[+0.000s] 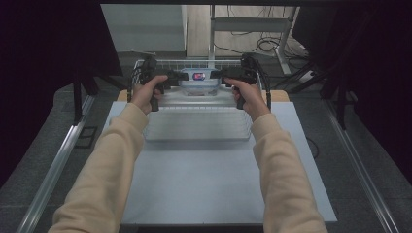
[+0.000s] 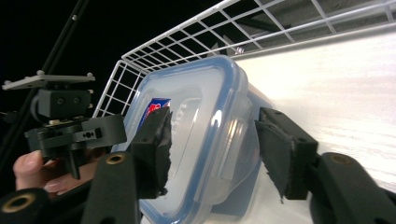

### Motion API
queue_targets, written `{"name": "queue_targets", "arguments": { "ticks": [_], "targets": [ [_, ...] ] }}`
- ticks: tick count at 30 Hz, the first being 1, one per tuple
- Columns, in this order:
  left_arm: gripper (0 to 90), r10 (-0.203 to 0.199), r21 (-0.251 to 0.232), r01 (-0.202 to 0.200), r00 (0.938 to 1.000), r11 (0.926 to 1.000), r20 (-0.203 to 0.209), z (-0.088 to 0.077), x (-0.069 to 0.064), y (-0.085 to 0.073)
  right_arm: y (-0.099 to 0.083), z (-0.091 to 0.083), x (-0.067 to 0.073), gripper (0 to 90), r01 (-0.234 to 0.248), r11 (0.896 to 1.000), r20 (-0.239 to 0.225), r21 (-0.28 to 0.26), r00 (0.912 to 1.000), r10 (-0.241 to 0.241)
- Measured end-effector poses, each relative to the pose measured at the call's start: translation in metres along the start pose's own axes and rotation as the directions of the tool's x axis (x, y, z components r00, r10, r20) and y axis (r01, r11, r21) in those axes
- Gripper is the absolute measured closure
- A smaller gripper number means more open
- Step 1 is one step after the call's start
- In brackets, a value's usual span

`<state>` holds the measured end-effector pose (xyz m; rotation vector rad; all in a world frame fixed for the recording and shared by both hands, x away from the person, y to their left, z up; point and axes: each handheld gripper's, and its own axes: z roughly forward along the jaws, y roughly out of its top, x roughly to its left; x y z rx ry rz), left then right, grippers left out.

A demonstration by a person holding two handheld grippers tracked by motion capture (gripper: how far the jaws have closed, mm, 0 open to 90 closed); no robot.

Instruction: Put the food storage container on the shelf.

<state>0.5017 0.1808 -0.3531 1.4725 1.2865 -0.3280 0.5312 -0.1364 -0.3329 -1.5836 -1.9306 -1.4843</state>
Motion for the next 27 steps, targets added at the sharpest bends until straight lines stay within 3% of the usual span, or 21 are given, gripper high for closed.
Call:
{"name": "queue_targets", "arguments": {
  "ticks": [2, 4, 5, 7, 9, 11, 13, 15, 17, 18, 21, 22, 23, 24, 26, 27],
  "targets": [
    [34.3, 0.030, -0.016, -0.031, 0.9986, 0.9994, -0.044, -0.002, -0.003, -0.001, -0.003, 0.001, 0.002, 32.0, 0.008, 1.000, 0.007, -0.014, 0.9999, -0.008],
    [27.8, 0.078, -0.044, -0.082, 0.9935, 0.9957, -0.083, -0.007, -0.008, -0.003, -0.006, 0.000, 0.005, 24.4, 0.006, 0.999, -0.003, -0.048, 1.0000, -0.006],
    [26.3, 0.113, -0.052, -0.119, 0.9886, 0.9916, -0.099, -0.011, -0.012, -0.005, -0.008, -0.002, 0.008, 20.4, 0.020, 0.998, -0.003, -0.064, 0.9998, -0.020],
    [23.4, 0.154, -0.062, -0.163, 0.9808, 0.9847, -0.119, -0.018, -0.019, -0.008, -0.012, -0.007, 0.015, 15.2, 0.094, 0.992, 0.015, -0.087, 0.9956, -0.093],
    [21.2, 0.219, -0.072, -0.232, 0.9643, 0.9701, -0.148, -0.028, -0.029, -0.015, -0.019, -0.015, 0.024, 14.1, 0.182, 0.977, 0.054, -0.109, 0.9827, -0.177],
    [20.5, 0.304, -0.074, -0.324, 0.9313, 0.9433, -0.201, -0.040, -0.042, -0.029, -0.025, -0.023, 0.030, 13.7, 0.240, 0.964, 0.068, -0.118, 0.9700, -0.233],
    [20.6, 0.343, -0.083, -0.365, 0.9171, 0.9272, -0.203, -0.050, -0.048, -0.046, -0.034, -0.033, 0.033, 13.7, 0.285, 0.950, 0.070, -0.125, 0.9581, -0.278],
    [19.8, 0.384, -0.071, -0.408, 0.8951, 0.9101, -0.227, -0.060, -0.052, -0.066, -0.049, -0.048, 0.033, 14.0, 0.339, 0.931, 0.083, -0.137, 0.9402, -0.330],
    [20.1, 0.417, -0.054, -0.444, 0.8718, 0.8944, -0.257, -0.069, -0.052, -0.087, -0.061, -0.059, 0.032, 14.4, 0.375, 0.917, 0.090, -0.133, 0.9264, -0.366],
    [20.9, 0.428, -0.051, -0.455, 0.8648, 0.8888, -0.262, -0.073, -0.052, -0.098, -0.069, -0.065, 0.031, 14.6, 0.398, 0.908, 0.095, -0.132, 0.9166, -0.388],
    [21.1, 0.471, -0.035, -0.500, 0.8353, 0.8654, -0.283, -0.081, -0.048, -0.130, -0.097, -0.083, 0.026, 15.9, 0.463, 0.878, 0.105, -0.125, 0.8857, -0.452],
    [21.2, 0.479, -0.035, -0.509, 0.8300, 0.8603, -0.286, -0.084, -0.046, -0.144, -0.105, -0.086, 0.024, 16.7, 0.476, 0.870, 0.108, -0.130, 0.8790, -0.464],
    [21.2, 0.485, -0.033, -0.513, 0.8291, 0.8580, -0.279, -0.085, -0.043, -0.155, -0.118, -0.092, 0.021, 17.0, 0.490, 0.862, 0.104, -0.130, 0.8714, -0.479],
    [21.3, 0.485, -0.029, -0.511, 0.8310, 0.8591, -0.273, -0.085, -0.041, -0.163, -0.128, -0.096, 0.017, 17.4, 0.498, 0.858, 0.099, -0.125, 0.8669, -0.488],
    [21.3, 0.477, -0.020, -0.497, 0.8429, 0.8675, -0.248, -0.083, -0.032, -0.185, -0.149, -0.103, 0.010, 17.6, 0.506, 0.855, 0.084, -0.112, 0.8625, -0.499],
    [21.3, 0.475, -0.013, -0.492, 0.8460, 0.8702, -0.241, -0.082, -0.029, -0.192, -0.159, -0.106, 0.007, 17.7, 0.511, 0.853, 0.081, -0.107, 0.8594, -0.505]
  ]
}}
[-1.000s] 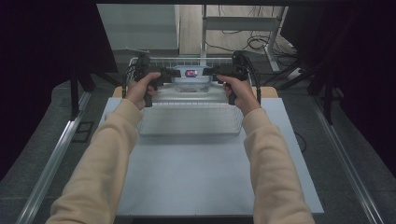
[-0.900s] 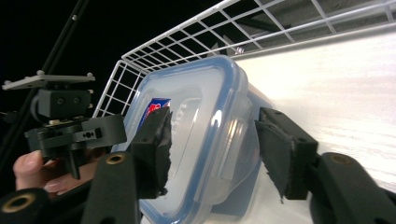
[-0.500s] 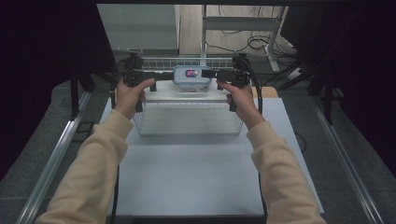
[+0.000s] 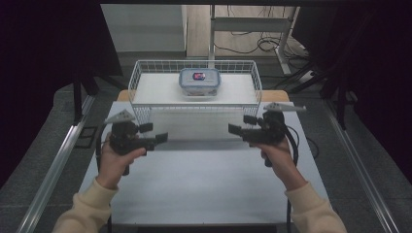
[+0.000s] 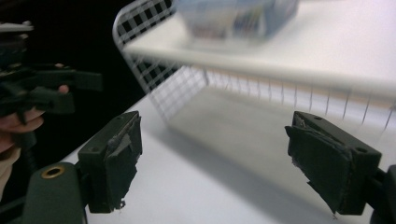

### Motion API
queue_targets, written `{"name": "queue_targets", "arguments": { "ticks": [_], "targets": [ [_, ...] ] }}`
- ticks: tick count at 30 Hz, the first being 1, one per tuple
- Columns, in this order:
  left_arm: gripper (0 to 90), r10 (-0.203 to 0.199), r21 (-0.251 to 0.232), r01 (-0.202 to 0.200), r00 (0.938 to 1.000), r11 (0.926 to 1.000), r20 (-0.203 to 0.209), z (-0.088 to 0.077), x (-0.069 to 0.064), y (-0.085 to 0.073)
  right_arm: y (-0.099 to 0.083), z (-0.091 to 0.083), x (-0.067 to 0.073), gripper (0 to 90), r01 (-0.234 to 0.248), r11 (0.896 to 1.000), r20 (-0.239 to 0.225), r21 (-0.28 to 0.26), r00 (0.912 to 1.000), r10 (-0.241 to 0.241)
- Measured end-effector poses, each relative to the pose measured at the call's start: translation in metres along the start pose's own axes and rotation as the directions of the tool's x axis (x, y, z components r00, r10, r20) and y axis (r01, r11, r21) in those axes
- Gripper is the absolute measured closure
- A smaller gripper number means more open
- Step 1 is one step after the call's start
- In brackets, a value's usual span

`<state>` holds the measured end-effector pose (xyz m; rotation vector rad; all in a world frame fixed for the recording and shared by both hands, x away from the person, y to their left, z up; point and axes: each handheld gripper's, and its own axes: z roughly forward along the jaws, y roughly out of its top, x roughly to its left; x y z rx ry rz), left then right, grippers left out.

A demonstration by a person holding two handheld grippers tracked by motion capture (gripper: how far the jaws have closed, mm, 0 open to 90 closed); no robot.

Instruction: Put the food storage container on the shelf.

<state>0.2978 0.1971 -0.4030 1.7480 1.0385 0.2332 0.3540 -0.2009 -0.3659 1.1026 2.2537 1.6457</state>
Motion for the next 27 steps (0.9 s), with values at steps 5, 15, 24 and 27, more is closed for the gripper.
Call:
{"name": "queue_targets", "arguments": {
  "ticks": [5, 15, 24, 27],
  "targets": [
    [21.3, 0.017, 0.070, -0.017, 0.9999, 0.9974, 0.001, 0.010, -0.005, -0.046, -0.048, -0.017, 0.005, 18.6, 0.034, 0.999, 0.012, 0.036, 0.9993, -0.035],
    [21.6, -0.013, 0.175, 0.020, 0.9989, 0.9844, -0.045, 0.023, 0.004, -0.103, -0.140, -0.018, -0.003, 20.1, 0.042, 0.981, 0.088, 0.189, 0.9944, -0.060],
    [22.0, 0.009, 0.167, 0.005, 0.9965, 0.9860, -0.083, 0.022, 0.004, -0.107, -0.145, -0.017, -0.005, 20.3, 0.052, 0.979, 0.108, 0.195, 0.9913, -0.075],
    [22.0, 0.012, 0.171, 0.002, 0.9967, 0.9853, -0.080, 0.023, 0.004, -0.107, -0.144, -0.019, -0.008, 20.6, 0.038, 0.983, 0.112, 0.182, 0.9920, -0.059]
  ]
}}
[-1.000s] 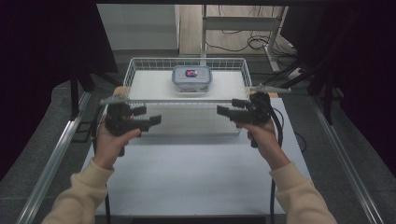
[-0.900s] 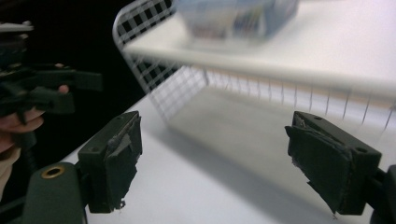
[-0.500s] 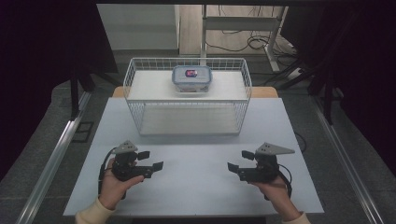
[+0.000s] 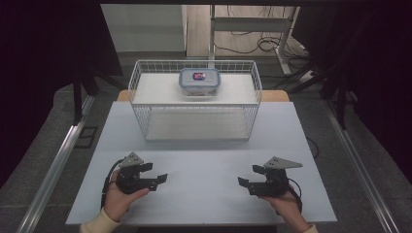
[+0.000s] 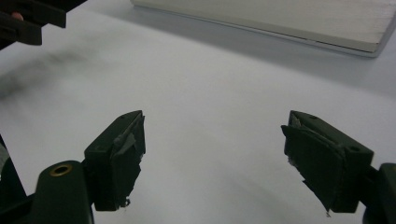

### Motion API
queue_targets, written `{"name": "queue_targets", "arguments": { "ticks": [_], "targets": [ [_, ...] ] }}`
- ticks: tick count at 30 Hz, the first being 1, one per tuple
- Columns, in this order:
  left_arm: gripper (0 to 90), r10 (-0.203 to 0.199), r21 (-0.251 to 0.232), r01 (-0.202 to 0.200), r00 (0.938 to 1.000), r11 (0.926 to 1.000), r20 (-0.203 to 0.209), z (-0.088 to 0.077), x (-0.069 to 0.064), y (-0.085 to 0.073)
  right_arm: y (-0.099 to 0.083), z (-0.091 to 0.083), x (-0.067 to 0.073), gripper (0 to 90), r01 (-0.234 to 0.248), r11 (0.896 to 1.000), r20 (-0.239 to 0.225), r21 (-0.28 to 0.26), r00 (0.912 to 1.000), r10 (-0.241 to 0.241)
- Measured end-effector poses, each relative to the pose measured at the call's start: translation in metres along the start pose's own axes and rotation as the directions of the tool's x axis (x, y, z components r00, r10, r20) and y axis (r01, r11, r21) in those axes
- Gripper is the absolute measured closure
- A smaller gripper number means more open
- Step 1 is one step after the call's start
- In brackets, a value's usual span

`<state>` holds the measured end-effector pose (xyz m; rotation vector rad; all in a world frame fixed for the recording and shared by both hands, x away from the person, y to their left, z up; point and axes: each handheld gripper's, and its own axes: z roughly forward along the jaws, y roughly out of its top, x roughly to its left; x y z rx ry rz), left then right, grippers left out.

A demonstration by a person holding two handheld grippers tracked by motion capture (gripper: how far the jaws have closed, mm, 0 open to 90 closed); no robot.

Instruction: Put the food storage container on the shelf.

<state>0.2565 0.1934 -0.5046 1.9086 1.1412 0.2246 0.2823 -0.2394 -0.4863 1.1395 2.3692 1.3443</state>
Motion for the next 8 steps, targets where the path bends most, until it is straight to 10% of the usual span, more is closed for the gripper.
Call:
{"name": "queue_targets", "arguments": {
  "ticks": [8],
  "targets": [
    [22.0, 0.013, -0.006, -0.013, 0.9999, 0.9999, -0.006, -0.0026, -0.0025, 0.0021, 0.0029, -0.0051, -0.0016, 21.7, -0.022, 1.000, 0.015, -0.021, 0.9996, 0.022]
  ]
}}
